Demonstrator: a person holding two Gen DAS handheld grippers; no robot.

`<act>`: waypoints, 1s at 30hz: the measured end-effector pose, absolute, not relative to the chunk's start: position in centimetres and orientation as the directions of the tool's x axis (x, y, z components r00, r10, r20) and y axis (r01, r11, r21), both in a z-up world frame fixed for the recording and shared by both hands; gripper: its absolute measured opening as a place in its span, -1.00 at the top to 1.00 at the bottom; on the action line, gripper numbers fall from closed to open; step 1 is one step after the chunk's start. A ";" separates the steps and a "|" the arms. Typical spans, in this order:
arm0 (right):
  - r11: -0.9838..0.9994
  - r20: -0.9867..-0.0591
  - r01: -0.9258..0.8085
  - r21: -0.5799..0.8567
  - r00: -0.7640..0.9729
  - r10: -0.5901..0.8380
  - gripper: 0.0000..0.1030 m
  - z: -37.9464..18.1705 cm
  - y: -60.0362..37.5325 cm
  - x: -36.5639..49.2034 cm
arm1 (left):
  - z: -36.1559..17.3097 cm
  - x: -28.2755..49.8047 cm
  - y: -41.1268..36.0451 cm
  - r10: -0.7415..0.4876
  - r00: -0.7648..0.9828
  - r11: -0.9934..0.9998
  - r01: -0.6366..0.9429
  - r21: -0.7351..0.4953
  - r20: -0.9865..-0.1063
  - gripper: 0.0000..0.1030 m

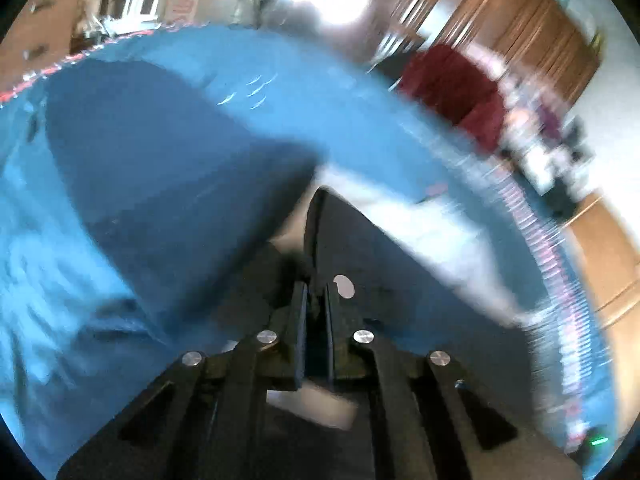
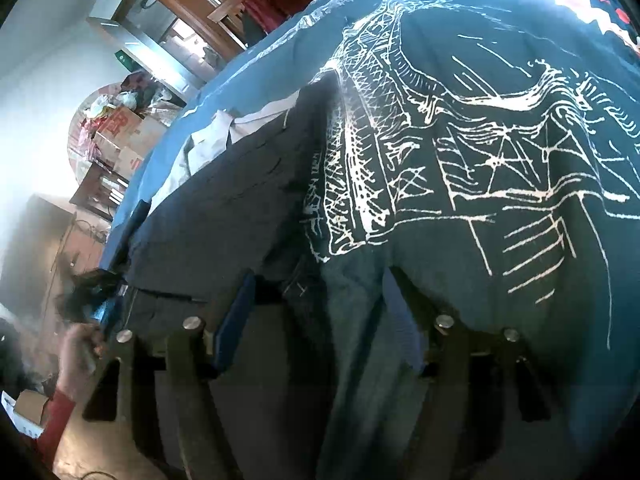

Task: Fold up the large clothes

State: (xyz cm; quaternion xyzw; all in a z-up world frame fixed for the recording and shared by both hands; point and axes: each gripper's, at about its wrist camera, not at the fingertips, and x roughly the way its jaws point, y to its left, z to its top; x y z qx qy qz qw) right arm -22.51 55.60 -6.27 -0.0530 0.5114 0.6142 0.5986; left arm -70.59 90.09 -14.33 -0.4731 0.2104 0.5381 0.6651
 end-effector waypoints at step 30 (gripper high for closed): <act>0.152 -0.733 -0.926 0.345 -0.164 0.661 0.22 -0.8 62.4 -21.2 | -10.9 -92.5 84.5 0.655 0.146 -0.246 -0.886 -0.392 -0.741 -0.19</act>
